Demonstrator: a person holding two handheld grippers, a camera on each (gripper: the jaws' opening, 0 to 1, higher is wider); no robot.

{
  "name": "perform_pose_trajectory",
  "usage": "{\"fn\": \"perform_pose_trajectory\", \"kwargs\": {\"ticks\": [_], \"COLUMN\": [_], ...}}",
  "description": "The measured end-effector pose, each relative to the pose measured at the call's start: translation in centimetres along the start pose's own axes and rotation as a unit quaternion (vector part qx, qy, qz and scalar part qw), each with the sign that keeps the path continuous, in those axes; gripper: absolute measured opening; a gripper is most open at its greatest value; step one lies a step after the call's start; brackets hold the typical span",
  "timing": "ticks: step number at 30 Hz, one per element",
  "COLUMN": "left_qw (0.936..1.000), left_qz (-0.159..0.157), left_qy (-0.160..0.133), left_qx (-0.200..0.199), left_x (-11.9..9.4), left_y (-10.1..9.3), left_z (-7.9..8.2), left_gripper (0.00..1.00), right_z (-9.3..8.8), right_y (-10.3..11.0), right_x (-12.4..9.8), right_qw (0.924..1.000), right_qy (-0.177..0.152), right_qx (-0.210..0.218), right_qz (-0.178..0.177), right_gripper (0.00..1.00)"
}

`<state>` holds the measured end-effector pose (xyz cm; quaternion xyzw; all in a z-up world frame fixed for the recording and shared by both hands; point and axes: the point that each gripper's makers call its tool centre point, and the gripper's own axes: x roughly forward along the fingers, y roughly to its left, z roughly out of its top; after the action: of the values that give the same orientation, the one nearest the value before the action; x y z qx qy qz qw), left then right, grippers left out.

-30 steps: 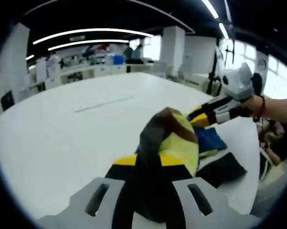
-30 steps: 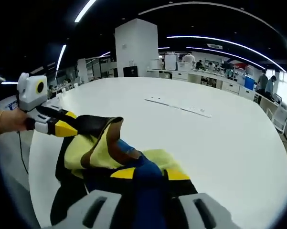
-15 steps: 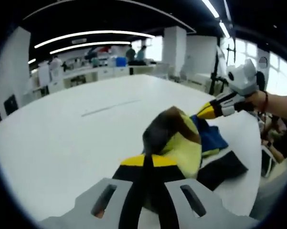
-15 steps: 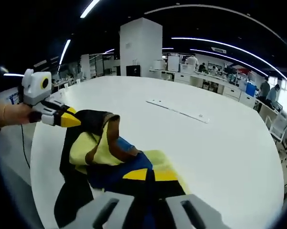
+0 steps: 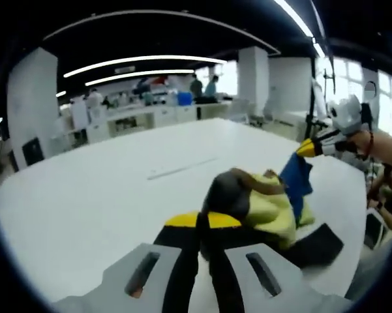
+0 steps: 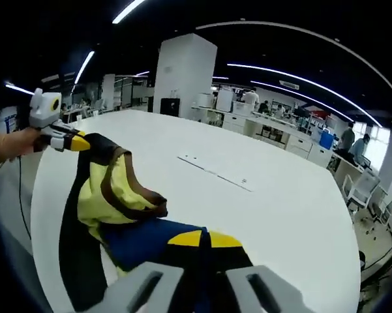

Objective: Fold the garment on the visible template until the final outline fits inside the template.

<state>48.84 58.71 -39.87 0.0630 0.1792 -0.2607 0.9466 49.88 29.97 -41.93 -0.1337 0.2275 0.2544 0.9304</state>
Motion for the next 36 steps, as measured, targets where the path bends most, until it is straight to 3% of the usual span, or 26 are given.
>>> {"fn": "perform_pose_trajectory", "kwargs": {"ticks": [5,14,19,21,24,29,31,34,36], "left_qw": [0.9999,0.9994,0.9988,0.9979,0.9964,0.993,0.9903,0.9894,0.9882], "left_qz": [0.011,0.022,0.027,0.033,0.034,0.039,0.043,0.048,0.062], "left_qy": [0.0,0.027,0.036,0.054,0.077,0.11,0.13,0.133,0.136], "left_qx": [-0.002,-0.009,-0.021,-0.017,-0.007,-0.017,-0.023,-0.033,-0.033], "left_x": [1.0,4.0,5.6,6.5,7.5,8.7,9.0,9.3,9.0], "left_y": [1.9,5.0,6.6,7.3,7.7,8.2,8.6,9.0,9.4], "left_z": [0.2,-1.1,-1.8,-2.6,-3.8,-5.5,-6.4,-6.9,-7.0], "left_gripper": [0.0,0.0,0.0,0.0,0.0,0.0,0.0,0.01,0.07], "right_z": [0.0,-1.5,-2.9,-3.9,-5.3,-8.8,-9.8,-10.6,-11.1], "right_y": [-2.7,-7.4,-10.0,-11.1,-11.9,-12.5,-12.4,-12.0,-11.7], "right_x": [-0.4,-0.8,-1.4,-1.4,-1.3,-1.4,-1.3,-1.2,-1.1], "right_qw": [0.9994,0.9948,0.987,0.9842,0.9808,0.9718,0.9699,0.9685,0.9675], "right_qy": [0.0,0.016,0.023,0.031,0.043,0.103,0.113,0.124,0.133], "right_qx": [0.019,0.063,0.108,0.116,0.129,0.136,0.142,0.146,0.146], "right_qz": [-0.03,-0.078,-0.116,-0.13,-0.14,-0.162,-0.162,-0.159,-0.158], "right_gripper": [0.0,0.0,0.0,0.0,0.0,0.0,0.0,0.0,0.0]}}
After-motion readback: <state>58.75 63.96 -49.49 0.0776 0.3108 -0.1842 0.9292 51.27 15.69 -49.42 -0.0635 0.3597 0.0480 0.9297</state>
